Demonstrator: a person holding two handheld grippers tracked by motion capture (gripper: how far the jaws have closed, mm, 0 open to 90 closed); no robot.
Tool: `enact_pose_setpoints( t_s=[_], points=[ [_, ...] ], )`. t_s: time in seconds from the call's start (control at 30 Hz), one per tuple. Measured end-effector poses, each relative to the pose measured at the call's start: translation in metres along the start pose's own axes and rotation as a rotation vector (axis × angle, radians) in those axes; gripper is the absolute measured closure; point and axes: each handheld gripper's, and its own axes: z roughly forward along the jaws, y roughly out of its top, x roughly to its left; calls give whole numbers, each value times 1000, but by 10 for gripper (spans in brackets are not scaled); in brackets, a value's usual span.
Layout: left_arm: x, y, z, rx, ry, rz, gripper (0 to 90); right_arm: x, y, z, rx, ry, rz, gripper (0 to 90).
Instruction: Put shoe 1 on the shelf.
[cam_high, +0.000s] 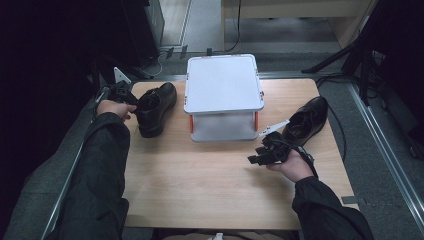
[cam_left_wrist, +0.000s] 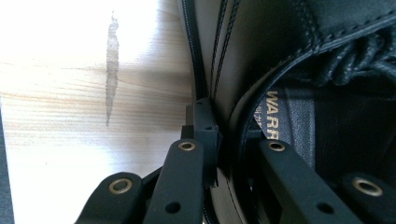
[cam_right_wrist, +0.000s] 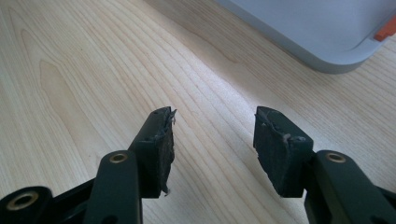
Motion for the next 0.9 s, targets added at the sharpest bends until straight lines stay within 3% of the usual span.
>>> enact_pose_setpoints(
  t_s=[0.33,0.57,0.73,0.77,0.9],
  points=[
    [-30,3,-45,-58,-1,12,845,0,3,0,-9,12,-8,487],
    [-61,6,-79,-97,-8,15,845,1,6,1,-15,24,-19,487],
    [-86,7,-98,-118,-12,53,845,1,7,1,-15,28,-20,488],
    [-86,7,-98,-118,-12,53,845,1,7,1,-15,28,-20,488],
    [-110,6,-112,-154,-32,85,844,1,7,0,-18,32,-16,487]
  ],
)
